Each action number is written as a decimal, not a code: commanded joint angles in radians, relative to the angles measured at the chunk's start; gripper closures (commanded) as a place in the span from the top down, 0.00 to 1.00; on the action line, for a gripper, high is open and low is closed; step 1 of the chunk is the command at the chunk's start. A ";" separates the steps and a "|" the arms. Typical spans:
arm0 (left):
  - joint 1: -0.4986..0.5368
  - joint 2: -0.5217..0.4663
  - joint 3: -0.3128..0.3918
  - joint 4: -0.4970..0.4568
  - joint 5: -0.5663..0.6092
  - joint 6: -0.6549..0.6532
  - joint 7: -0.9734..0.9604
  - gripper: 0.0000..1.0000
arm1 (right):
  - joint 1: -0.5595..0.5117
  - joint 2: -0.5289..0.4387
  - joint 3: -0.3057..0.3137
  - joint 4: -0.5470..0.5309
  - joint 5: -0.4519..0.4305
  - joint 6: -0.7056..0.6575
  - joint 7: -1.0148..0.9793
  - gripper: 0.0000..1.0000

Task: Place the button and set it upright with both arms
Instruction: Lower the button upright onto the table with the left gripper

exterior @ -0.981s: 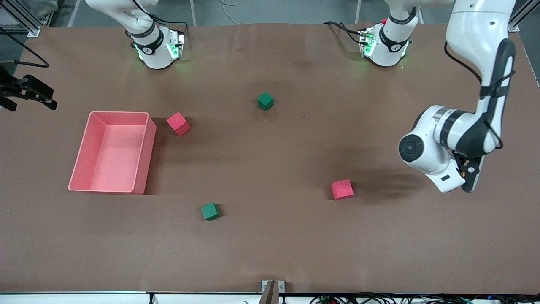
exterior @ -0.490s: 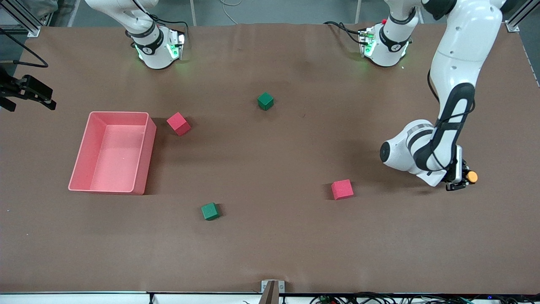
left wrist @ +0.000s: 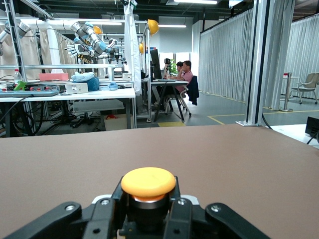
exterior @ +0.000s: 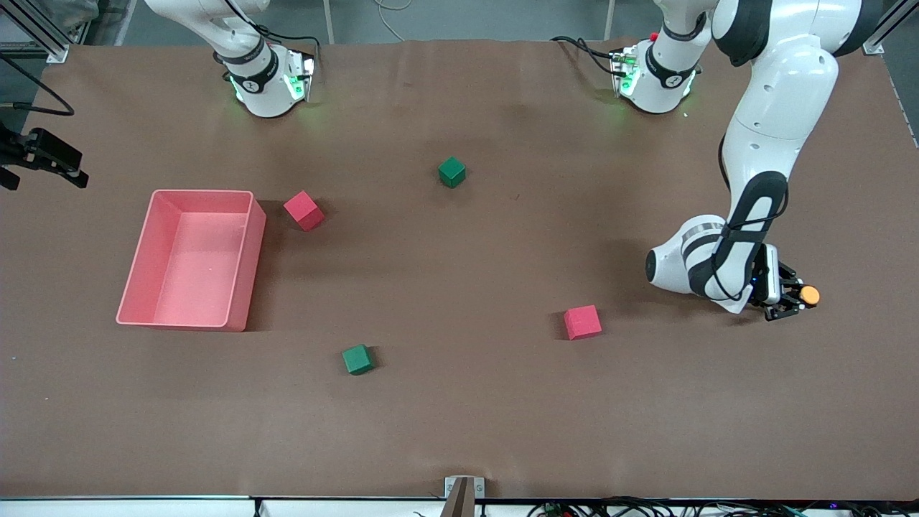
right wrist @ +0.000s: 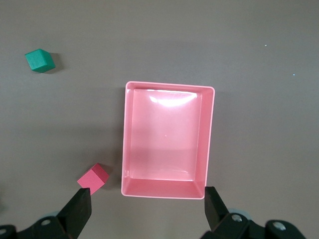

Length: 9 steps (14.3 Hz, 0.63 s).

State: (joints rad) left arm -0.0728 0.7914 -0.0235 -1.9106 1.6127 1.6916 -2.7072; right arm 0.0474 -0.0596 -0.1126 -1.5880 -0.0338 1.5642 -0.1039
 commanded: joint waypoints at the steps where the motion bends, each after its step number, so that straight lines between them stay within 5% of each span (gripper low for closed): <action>1: -0.009 0.038 0.000 0.016 0.018 -0.030 -0.039 0.00 | -0.021 -0.014 0.013 -0.012 0.017 0.013 -0.016 1.00; 7: -0.012 0.066 0.000 0.025 0.016 -0.032 -0.078 0.02 | -0.018 -0.008 0.013 -0.012 0.017 0.022 -0.016 1.00; 8: -0.012 0.068 0.000 0.028 0.018 -0.032 -0.074 0.11 | -0.017 -0.008 0.013 -0.012 0.017 0.022 -0.016 1.00; 9: -0.012 0.069 0.000 0.031 0.018 -0.032 -0.072 0.39 | -0.017 -0.008 0.013 -0.012 0.017 0.022 -0.016 1.00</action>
State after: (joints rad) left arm -0.0794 0.8414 -0.0239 -1.8961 1.6127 1.6758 -2.7220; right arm 0.0456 -0.0586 -0.1106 -1.5881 -0.0338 1.5756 -0.1058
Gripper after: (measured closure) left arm 0.652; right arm 0.000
